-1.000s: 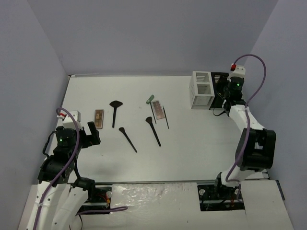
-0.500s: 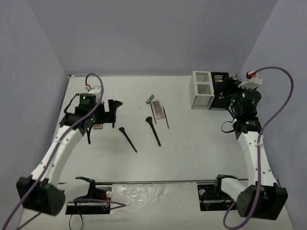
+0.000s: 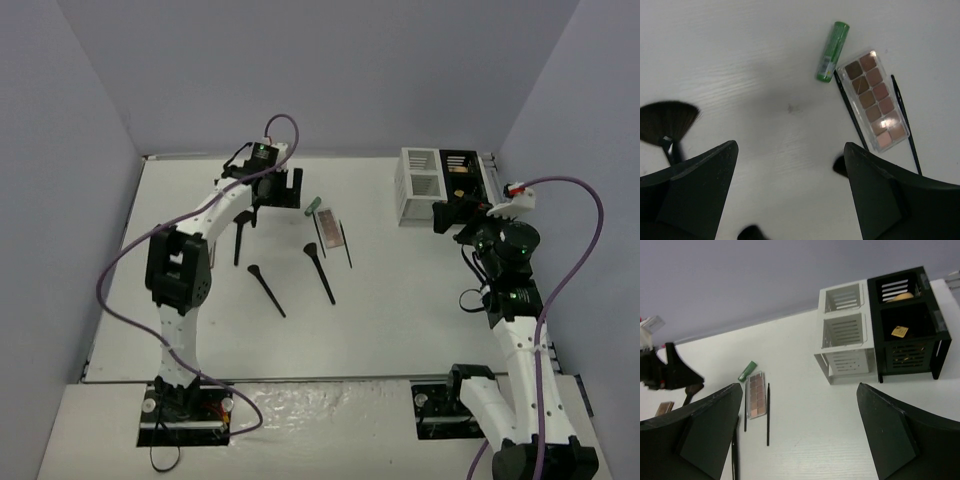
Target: Organize the makeup
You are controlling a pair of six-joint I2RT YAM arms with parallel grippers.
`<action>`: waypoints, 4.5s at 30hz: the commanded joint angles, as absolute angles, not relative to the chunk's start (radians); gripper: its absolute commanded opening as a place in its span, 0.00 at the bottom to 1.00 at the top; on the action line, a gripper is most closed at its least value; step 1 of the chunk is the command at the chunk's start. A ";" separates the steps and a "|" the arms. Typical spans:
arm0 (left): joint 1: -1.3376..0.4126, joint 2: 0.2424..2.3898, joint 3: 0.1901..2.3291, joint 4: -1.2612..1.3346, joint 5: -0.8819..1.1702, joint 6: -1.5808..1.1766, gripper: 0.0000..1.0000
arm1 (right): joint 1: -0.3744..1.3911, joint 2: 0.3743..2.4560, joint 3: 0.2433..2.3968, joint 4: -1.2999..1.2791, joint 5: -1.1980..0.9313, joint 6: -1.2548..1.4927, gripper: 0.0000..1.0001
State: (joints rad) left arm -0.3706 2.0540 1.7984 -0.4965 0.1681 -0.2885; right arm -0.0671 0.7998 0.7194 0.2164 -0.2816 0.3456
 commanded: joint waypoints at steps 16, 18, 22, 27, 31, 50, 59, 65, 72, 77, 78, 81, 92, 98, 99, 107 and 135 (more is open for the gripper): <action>-0.411 2.362 2.087 -0.347 0.240 -0.187 0.53 | -0.046 0.839 0.672 0.277 -0.326 0.324 0.95; -0.410 2.388 2.123 -0.350 0.239 -0.186 0.53 | -0.045 0.834 0.673 0.266 -0.336 0.319 0.95; -0.410 2.437 2.180 -0.379 0.237 -0.178 0.50 | -0.045 0.824 0.668 0.259 -0.338 0.313 0.95; -0.408 2.450 2.199 -0.383 0.241 -0.178 0.45 | -0.044 0.824 0.661 0.255 -0.334 0.310 0.95; -0.408 2.457 2.201 -0.383 0.242 -0.181 0.35 | -0.045 0.822 0.657 0.253 -0.336 0.310 0.95; -0.416 2.001 1.693 -0.022 0.322 -0.109 0.00 | -0.018 0.926 0.759 0.256 -0.543 0.373 0.94; -0.527 1.634 1.353 0.280 0.485 -0.141 0.00 | 0.192 1.094 0.919 0.325 -0.567 0.542 0.90; -0.658 1.497 1.274 0.296 0.458 -0.117 0.00 | 0.290 1.165 0.996 0.382 -0.521 0.586 0.87; -0.748 1.419 1.252 0.308 0.405 -0.105 0.00 | 0.347 1.183 0.992 0.454 -0.507 0.631 0.83; -0.773 1.416 1.262 0.294 0.398 -0.099 0.00 | 0.362 1.173 0.987 0.457 -0.491 0.631 0.75; -0.775 1.416 1.262 0.292 0.391 -0.098 0.00 | 0.363 1.169 0.984 0.456 -0.490 0.632 0.72; -0.778 1.416 1.262 0.285 0.373 -0.091 0.00 | 0.365 1.149 0.973 0.454 -0.480 0.634 0.64; -0.779 1.449 1.296 0.294 0.354 -0.107 0.00 | 0.368 1.111 0.942 0.391 -0.425 0.600 0.36; -0.779 1.457 1.298 0.305 0.357 -0.111 0.00 | 0.368 1.132 0.929 0.400 -0.426 0.601 0.32; -0.780 1.458 1.298 0.307 0.357 -0.112 0.00 | 0.368 1.135 0.927 0.402 -0.426 0.602 0.33; -0.781 1.471 1.301 0.314 0.356 -0.117 0.00 | 0.379 1.138 0.918 0.420 -0.424 0.603 0.16; -0.524 1.005 1.253 -0.601 -0.289 -0.254 0.97 | -0.046 1.374 1.048 0.518 0.233 0.239 0.00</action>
